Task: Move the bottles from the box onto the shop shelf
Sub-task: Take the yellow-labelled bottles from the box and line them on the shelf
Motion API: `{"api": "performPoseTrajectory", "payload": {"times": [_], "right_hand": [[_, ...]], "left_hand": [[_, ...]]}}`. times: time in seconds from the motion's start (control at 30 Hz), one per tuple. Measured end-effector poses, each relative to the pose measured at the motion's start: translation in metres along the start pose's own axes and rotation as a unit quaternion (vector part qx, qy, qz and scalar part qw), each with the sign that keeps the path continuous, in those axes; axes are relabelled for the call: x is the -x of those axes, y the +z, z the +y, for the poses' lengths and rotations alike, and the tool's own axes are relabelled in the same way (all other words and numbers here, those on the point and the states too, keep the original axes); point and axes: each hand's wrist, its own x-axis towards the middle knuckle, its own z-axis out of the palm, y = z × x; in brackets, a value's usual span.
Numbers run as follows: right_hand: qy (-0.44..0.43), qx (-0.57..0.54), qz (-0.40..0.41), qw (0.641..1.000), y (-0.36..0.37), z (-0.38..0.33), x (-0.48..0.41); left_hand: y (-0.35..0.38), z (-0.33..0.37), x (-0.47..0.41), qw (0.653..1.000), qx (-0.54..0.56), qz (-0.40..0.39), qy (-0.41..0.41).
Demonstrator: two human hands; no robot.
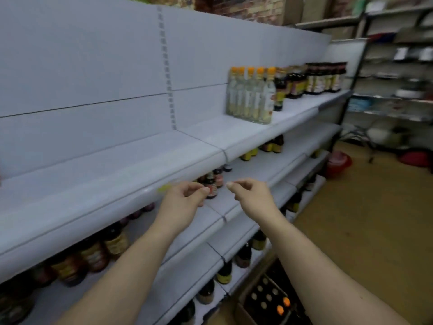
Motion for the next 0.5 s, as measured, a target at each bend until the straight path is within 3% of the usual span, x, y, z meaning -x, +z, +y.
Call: {"api": "performPoseTrajectory", "payload": {"times": [0.2,0.27,0.5], "right_hand": [[0.084,0.022,0.103,0.991,-0.094,0.059,0.008],[0.141,0.028,0.168,0.975,-0.146,0.103,0.003],[0.241,0.028,0.221,0.944,-0.192,0.184,-0.028]], "left_hand": [[0.111,-0.013,-0.028,0.992,-0.026,-0.123,-0.017],[0.187,-0.029,-0.046,0.976,-0.042,-0.210,-0.038],[0.277,-0.085,-0.092,0.960,-0.048,-0.264,-0.082]]}}
